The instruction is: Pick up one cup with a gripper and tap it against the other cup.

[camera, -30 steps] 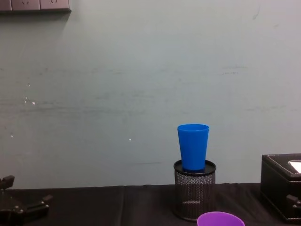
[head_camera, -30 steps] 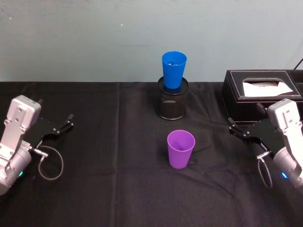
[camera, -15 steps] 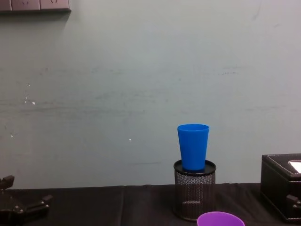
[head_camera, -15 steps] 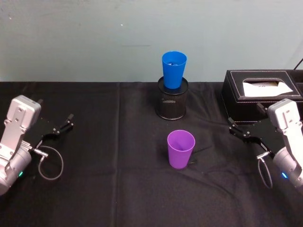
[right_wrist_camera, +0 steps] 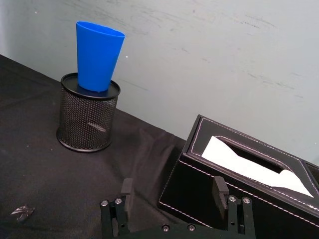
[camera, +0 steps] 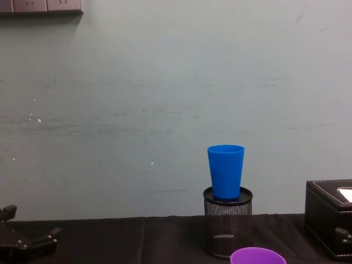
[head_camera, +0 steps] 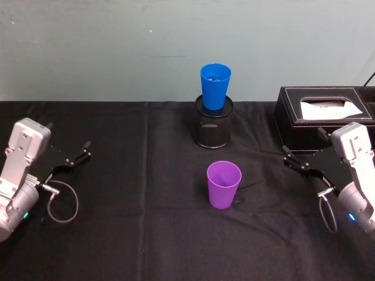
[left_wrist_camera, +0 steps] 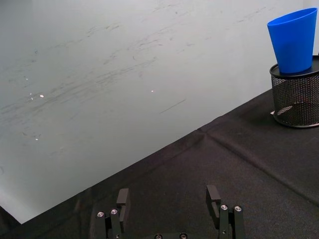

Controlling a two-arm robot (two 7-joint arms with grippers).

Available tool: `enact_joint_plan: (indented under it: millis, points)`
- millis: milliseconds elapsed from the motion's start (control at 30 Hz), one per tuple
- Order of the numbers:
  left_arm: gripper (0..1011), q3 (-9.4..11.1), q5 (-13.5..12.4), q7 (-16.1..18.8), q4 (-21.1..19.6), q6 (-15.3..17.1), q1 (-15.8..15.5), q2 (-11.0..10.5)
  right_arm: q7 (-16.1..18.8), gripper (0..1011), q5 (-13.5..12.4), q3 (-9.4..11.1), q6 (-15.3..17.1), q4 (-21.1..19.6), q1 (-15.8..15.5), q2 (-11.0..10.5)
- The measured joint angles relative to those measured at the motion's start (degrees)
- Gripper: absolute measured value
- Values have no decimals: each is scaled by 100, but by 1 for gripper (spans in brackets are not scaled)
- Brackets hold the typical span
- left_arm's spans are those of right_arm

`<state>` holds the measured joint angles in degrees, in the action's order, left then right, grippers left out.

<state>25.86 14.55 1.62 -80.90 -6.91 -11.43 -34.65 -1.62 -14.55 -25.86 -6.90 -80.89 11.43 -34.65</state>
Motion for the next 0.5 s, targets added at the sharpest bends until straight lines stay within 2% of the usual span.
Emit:
enact_joint_plan:
  millis: [400,500]
  points:
    - [1000,0,0,0,0,0,0,0,0,1003,0,0,0,0,0,0]
    - [1000,0,0,0,0,0,0,0,56,1003,10,52,-114,-83,-29,21]
